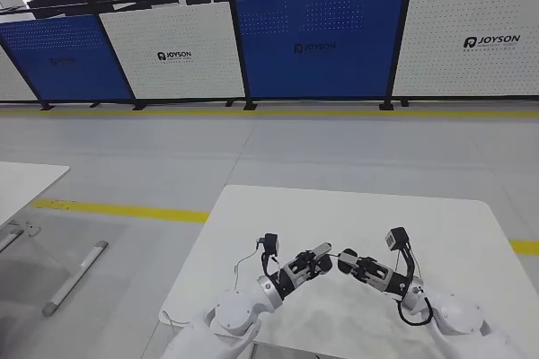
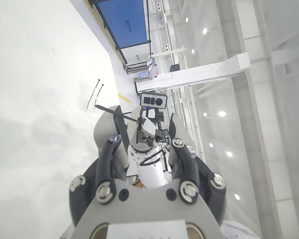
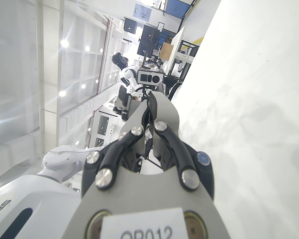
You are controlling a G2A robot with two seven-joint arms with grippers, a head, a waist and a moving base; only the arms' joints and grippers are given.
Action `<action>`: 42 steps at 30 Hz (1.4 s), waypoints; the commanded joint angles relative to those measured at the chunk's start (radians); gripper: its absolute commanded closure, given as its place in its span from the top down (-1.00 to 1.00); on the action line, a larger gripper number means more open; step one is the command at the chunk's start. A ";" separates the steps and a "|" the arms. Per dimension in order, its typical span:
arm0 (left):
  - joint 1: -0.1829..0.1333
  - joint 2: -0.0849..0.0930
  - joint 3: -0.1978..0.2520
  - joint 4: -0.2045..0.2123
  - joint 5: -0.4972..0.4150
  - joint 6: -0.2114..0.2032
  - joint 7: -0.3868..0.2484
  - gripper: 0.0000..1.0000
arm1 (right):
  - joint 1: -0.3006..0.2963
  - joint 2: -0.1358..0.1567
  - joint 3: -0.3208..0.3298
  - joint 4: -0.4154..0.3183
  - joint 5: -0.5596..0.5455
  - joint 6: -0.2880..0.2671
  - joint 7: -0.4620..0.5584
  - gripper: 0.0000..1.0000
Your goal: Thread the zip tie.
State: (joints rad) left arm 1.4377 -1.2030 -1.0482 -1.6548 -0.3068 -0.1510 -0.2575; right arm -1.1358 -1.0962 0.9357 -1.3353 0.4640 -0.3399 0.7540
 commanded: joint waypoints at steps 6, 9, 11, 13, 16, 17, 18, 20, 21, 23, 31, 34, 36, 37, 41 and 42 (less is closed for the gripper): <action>-0.003 -0.002 0.005 0.009 0.034 -0.001 0.029 -1.00 | 0.000 0.000 0.000 0.000 0.000 0.000 0.000 -1.00; -0.001 -0.002 0.008 0.011 0.048 -0.003 0.033 -1.00 | 0.000 0.000 0.000 0.000 0.000 0.000 0.000 -1.00; 0.001 -0.002 0.009 0.010 0.058 -0.005 0.034 -1.00 | 0.000 0.000 0.000 0.000 0.000 0.000 0.000 -1.00; 0.003 -0.002 0.010 0.009 0.065 -0.007 0.036 -1.00 | 0.000 0.000 0.000 0.000 0.000 0.000 0.000 -1.00; 0.005 -0.002 0.011 0.008 0.073 -0.009 0.041 -1.00 | 0.000 0.000 0.000 0.000 0.000 0.000 0.000 -1.00; 0.005 -0.002 0.011 0.008 0.071 -0.009 0.042 -1.00 | 0.000 0.000 0.000 0.000 0.000 0.000 0.000 -1.00; 0.004 -0.003 0.011 0.009 0.070 -0.009 0.042 -1.00 | 0.000 0.000 0.000 0.000 0.000 0.000 0.000 -1.00; 0.003 -0.003 0.012 0.011 0.069 -0.008 0.042 -1.00 | -0.002 0.000 0.000 -0.001 0.000 0.002 -0.003 -1.00; 0.002 -0.003 0.012 0.011 0.069 -0.008 0.043 -1.00 | -0.006 -0.001 0.000 -0.009 -0.002 0.010 -0.008 -0.12; 0.002 -0.004 0.013 0.011 0.065 -0.003 0.048 -1.00 | -0.011 0.000 0.008 -0.024 -0.007 0.024 -0.014 1.00; 0.007 -0.004 -0.032 -0.001 -0.008 0.051 0.095 -1.00 | -0.062 0.020 0.109 -0.087 -0.012 0.046 -0.029 1.00; 0.017 0.000 -0.060 -0.005 -0.016 0.065 0.098 -1.00 | -0.107 0.035 0.173 -0.131 -0.027 0.065 -0.033 1.00; 0.023 0.003 -0.070 -0.011 -0.037 0.090 0.069 -1.00 | -0.134 0.043 0.204 -0.156 -0.022 0.094 -0.022 1.00; 0.023 0.003 -0.072 -0.012 -0.041 0.092 0.065 -1.00 | -0.138 0.044 0.208 -0.161 -0.020 0.099 -0.020 1.00; 0.023 0.003 -0.072 -0.012 -0.041 0.092 0.065 -1.00 | -0.138 0.044 0.208 -0.161 -0.020 0.099 -0.020 1.00; 0.023 0.003 -0.072 -0.012 -0.041 0.092 0.065 -1.00 | -0.138 0.044 0.208 -0.161 -0.020 0.099 -0.020 1.00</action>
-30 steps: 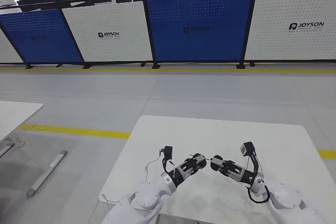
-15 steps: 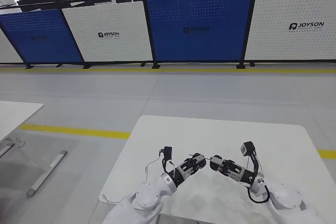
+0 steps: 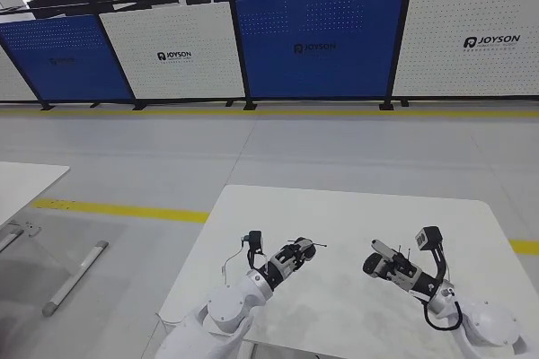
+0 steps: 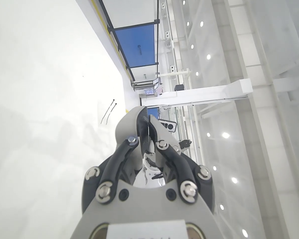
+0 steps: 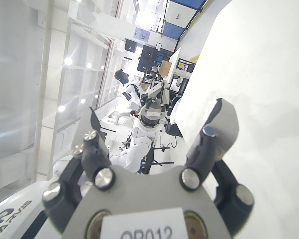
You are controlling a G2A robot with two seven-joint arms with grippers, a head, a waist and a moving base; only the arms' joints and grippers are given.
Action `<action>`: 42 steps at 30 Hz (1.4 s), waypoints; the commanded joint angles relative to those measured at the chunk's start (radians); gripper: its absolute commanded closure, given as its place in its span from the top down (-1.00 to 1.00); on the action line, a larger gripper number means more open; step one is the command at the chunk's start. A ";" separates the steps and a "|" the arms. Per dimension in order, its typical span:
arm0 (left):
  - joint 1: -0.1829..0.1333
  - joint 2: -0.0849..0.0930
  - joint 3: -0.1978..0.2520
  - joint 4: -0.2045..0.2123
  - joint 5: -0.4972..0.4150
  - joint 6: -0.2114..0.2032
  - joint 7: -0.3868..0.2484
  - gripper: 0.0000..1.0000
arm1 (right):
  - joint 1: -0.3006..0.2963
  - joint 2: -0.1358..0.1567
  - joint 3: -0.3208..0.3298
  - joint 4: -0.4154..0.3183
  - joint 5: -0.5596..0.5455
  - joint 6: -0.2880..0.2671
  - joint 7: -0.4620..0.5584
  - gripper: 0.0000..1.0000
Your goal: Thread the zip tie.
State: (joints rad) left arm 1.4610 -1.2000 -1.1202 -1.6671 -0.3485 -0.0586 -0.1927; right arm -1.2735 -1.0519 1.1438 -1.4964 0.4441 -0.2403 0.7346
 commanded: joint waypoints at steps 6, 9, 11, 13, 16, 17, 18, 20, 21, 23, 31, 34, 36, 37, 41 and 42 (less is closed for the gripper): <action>-0.004 -0.002 -0.006 -0.001 -0.025 -0.009 0.005 -1.00 | 0.000 0.000 0.000 0.000 0.000 0.000 0.000 1.00; -0.007 0.000 -0.034 -0.025 -0.051 -0.019 -0.001 -1.00 | 0.000 0.000 0.000 0.000 0.000 0.000 0.000 1.00; -0.002 0.002 -0.050 -0.055 -0.061 -0.024 -0.012 -1.00 | 0.000 0.000 0.000 0.000 0.000 0.000 0.000 1.00; 0.011 0.007 -0.068 -0.092 -0.061 -0.022 -0.035 -1.00 | 0.000 0.000 0.000 0.000 0.000 0.000 0.000 1.00; 0.013 0.007 -0.072 -0.098 -0.057 -0.023 -0.034 -1.00 | 0.000 0.000 0.000 0.000 0.000 0.000 0.000 1.00; 0.013 0.007 -0.072 -0.098 -0.057 -0.023 -0.034 -1.00 | 0.000 0.000 0.000 0.000 0.000 0.000 0.000 1.00; 0.013 0.007 -0.072 -0.098 -0.057 -0.023 -0.034 -1.00 | 0.000 0.000 0.000 0.000 0.000 0.000 0.000 1.00; 0.013 0.007 -0.072 -0.098 -0.057 -0.023 -0.034 -1.00 | 0.000 0.000 0.000 0.000 0.000 0.000 0.000 1.00; 0.013 0.007 -0.072 -0.098 -0.057 -0.023 -0.034 -1.00 | 0.000 0.000 0.000 0.000 0.000 0.000 0.000 1.00; 0.013 0.007 -0.072 -0.098 -0.057 -0.023 -0.034 -1.00 | 0.000 0.000 0.000 0.000 0.000 0.000 0.000 1.00; 0.013 0.007 -0.072 -0.098 -0.057 -0.023 -0.034 -1.00 | 0.000 0.000 0.000 0.000 0.000 0.000 0.000 1.00; 0.014 0.006 -0.078 -0.117 -0.064 -0.041 -0.021 -1.00 | 0.000 0.000 0.000 0.000 0.000 0.000 0.000 1.00; 0.023 0.007 -0.093 -0.138 -0.083 -0.060 -0.024 -1.00 | 0.000 0.000 0.000 0.000 0.000 0.000 0.000 1.00; 0.028 0.007 -0.100 -0.150 -0.092 -0.068 -0.025 -1.00 | 0.000 0.000 0.000 0.000 0.000 0.000 0.000 1.00; 0.058 0.011 -0.135 -0.218 -0.141 -0.105 -0.051 -1.00 | 0.000 0.000 0.000 0.000 0.000 0.000 0.000 1.00; 0.070 0.012 -0.145 -0.240 -0.152 -0.118 -0.060 -1.00 | 0.000 0.000 0.000 0.000 0.000 0.000 0.000 1.00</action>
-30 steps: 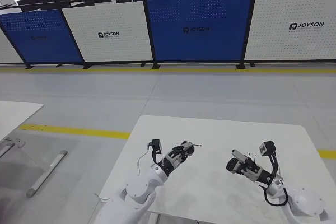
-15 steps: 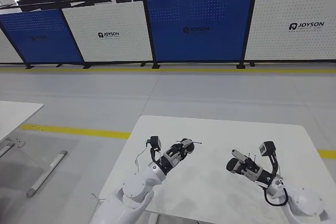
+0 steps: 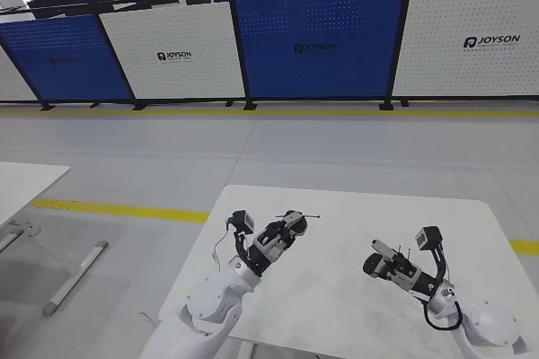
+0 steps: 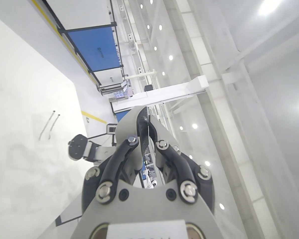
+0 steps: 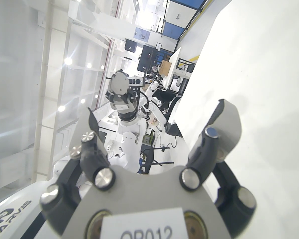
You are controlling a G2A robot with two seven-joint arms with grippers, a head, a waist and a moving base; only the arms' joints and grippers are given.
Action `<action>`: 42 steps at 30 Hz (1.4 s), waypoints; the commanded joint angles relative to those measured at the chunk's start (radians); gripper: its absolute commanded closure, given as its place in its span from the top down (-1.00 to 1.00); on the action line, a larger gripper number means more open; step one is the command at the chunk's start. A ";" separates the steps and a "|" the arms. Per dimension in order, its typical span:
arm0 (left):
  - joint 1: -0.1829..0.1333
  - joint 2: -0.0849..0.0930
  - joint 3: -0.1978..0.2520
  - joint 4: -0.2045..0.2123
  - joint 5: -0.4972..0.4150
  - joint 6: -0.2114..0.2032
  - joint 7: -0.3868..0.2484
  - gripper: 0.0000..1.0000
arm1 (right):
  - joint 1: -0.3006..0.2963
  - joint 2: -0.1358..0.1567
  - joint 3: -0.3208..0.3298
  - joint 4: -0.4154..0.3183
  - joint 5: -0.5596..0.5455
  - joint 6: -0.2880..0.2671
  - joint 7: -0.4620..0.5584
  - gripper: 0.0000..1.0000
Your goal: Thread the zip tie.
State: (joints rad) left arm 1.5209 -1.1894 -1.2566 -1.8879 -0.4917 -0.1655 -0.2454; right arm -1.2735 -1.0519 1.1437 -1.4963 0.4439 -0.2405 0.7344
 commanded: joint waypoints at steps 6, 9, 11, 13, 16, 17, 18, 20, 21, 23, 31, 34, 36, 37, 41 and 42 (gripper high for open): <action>0.051 0.004 -0.050 -0.121 -0.046 -0.055 -0.028 -1.00 | 0.000 0.000 0.000 0.000 0.000 0.000 0.000 1.00; 0.067 0.005 -0.063 -0.159 -0.058 -0.069 -0.031 -1.00 | 0.000 0.000 0.000 0.000 0.000 0.000 0.000 1.00; 0.075 0.005 -0.071 -0.172 -0.050 -0.065 -0.014 -1.00 | 0.000 0.000 0.000 0.000 0.000 0.000 0.000 1.00; 0.075 0.005 -0.072 -0.174 -0.045 -0.064 -0.011 -1.00 | 0.000 0.000 0.000 0.000 0.000 0.000 0.000 1.00; 0.075 0.005 -0.072 -0.174 -0.045 -0.064 -0.011 -1.00 | 0.000 0.000 0.000 0.000 0.000 0.000 0.000 1.00; 0.075 0.005 -0.072 -0.174 -0.045 -0.064 -0.011 -1.00 | 0.000 0.000 0.000 0.000 0.000 0.000 0.000 1.00; 0.075 0.005 -0.072 -0.174 -0.045 -0.064 -0.011 -1.00 | 0.000 0.000 0.000 0.000 0.000 0.000 0.000 1.00; 0.075 0.005 -0.072 -0.174 -0.045 -0.064 -0.011 -1.00 | 0.000 0.000 0.000 0.000 0.000 0.000 0.000 1.00; 0.073 0.003 -0.067 -0.172 -0.056 -0.058 -0.005 -1.00 | 0.000 0.000 0.000 0.000 0.000 0.000 0.000 1.00; 0.064 0.000 -0.066 -0.172 -0.101 -0.064 0.013 -1.00 | 0.000 0.000 0.000 0.000 0.000 0.000 0.000 1.00; 0.051 -0.008 -0.081 -0.184 -0.217 -0.092 0.038 -1.00 | 0.000 0.000 0.000 0.000 0.000 0.000 0.000 1.00; 0.051 -0.008 -0.081 -0.184 -0.217 -0.092 0.038 -1.00 | 0.000 0.000 0.000 0.000 0.000 0.000 0.000 1.00; 0.051 -0.008 -0.081 -0.184 -0.217 -0.092 0.038 -1.00 | 0.000 0.000 0.000 0.000 0.000 0.000 0.000 1.00; 0.051 -0.008 -0.081 -0.184 -0.217 -0.092 0.038 -1.00 | 0.000 0.000 0.000 0.000 0.000 0.000 0.000 1.00; 0.049 -0.008 -0.077 -0.176 -0.207 -0.076 0.035 -1.00 | 0.000 0.000 0.000 0.000 0.000 0.000 0.000 1.00; 0.046 -0.008 -0.075 -0.167 -0.191 -0.059 0.028 -1.00 | 0.000 0.000 0.000 0.000 0.000 0.000 0.000 1.00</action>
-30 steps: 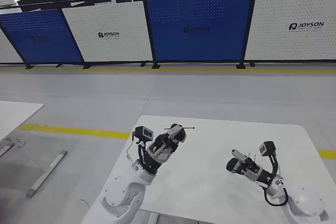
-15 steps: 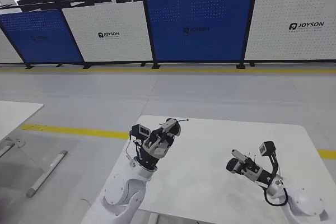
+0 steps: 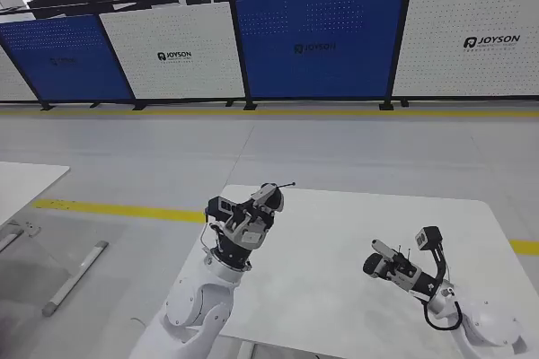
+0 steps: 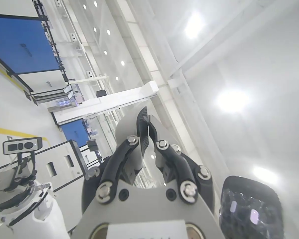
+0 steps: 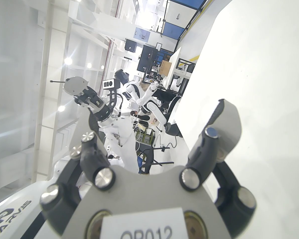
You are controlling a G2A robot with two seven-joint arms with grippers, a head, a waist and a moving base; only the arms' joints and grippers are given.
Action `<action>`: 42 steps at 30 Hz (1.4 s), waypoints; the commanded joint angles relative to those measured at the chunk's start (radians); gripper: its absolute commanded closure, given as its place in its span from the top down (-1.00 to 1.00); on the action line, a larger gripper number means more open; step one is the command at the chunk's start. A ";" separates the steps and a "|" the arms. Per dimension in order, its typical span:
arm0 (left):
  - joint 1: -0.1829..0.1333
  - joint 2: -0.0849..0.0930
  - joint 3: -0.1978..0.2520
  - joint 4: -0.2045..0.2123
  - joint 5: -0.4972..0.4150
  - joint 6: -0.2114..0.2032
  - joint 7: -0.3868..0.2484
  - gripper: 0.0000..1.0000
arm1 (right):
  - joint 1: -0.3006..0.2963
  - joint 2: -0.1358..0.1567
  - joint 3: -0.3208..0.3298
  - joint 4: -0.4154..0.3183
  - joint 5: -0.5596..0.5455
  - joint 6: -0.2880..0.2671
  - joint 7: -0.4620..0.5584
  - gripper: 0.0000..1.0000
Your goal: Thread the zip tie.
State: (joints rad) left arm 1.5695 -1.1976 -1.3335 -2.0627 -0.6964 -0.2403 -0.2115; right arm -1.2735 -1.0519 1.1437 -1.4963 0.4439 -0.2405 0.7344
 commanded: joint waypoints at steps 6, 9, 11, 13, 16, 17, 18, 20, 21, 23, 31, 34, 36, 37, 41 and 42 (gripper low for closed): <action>-0.003 0.002 0.025 0.081 0.067 0.092 -0.038 -1.00 | 0.000 0.000 0.000 0.000 0.000 0.000 0.000 1.00; 0.002 0.005 0.035 0.113 0.121 0.116 -0.058 -1.00 | 0.000 0.000 0.000 0.000 0.000 0.000 0.000 1.00; 0.008 0.006 0.044 0.137 0.152 0.130 -0.068 -1.00 | 0.000 0.000 0.000 0.000 0.000 0.000 0.000 1.00; 0.012 0.007 0.049 0.161 0.173 0.133 -0.071 -1.00 | 0.000 0.000 0.000 0.000 0.000 0.000 0.000 1.00; 0.019 0.009 0.051 0.184 0.201 0.139 -0.075 -1.00 | 0.000 0.000 0.000 0.000 0.000 0.000 0.000 1.00; 0.021 0.010 0.050 0.191 0.214 0.142 -0.078 -1.00 | 0.000 0.000 0.000 0.000 0.000 0.000 0.000 1.00; 0.023 0.011 0.051 0.198 0.234 0.148 -0.086 -1.00 | 0.000 0.000 0.000 0.000 0.000 0.000 0.000 1.00; 0.029 0.015 0.051 0.212 0.291 0.167 -0.100 -1.00 | 0.000 0.000 0.000 0.000 0.000 0.000 0.000 1.00; 0.029 0.016 0.048 0.212 0.315 0.164 -0.090 -1.00 | 0.000 0.000 0.000 0.000 0.000 0.000 0.000 1.00; 0.031 0.016 0.047 0.212 0.315 0.160 -0.083 -1.00 | 0.000 0.000 0.000 0.000 0.000 0.000 0.000 1.00; 0.031 0.016 0.047 0.212 0.315 0.160 -0.083 -1.00 | 0.000 0.000 0.000 0.000 0.000 0.000 0.000 1.00; 0.028 0.016 0.058 0.220 0.344 0.165 -0.078 -1.00 | 0.000 0.000 0.000 0.000 0.000 0.000 0.000 1.00; 0.028 0.016 0.071 0.233 0.372 0.173 -0.079 -1.00 | 0.000 0.000 0.000 0.000 0.000 0.000 0.000 1.00; 0.027 0.017 0.075 0.240 0.384 0.180 -0.083 -1.00 | 0.000 0.000 0.000 0.000 0.000 0.000 0.000 1.00; 0.026 0.018 0.082 0.251 0.418 0.199 -0.083 -1.00 | 0.000 0.000 0.000 0.000 0.000 0.000 0.000 1.00; 0.026 0.018 0.082 0.251 0.418 0.199 -0.083 -1.00 | 0.000 0.000 0.000 0.000 0.000 0.000 0.000 1.00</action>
State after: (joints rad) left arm 1.5955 -1.1792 -1.2511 -1.8116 -0.2775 -0.0400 -0.2954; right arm -1.2735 -1.0519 1.1437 -1.4963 0.4439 -0.2405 0.7344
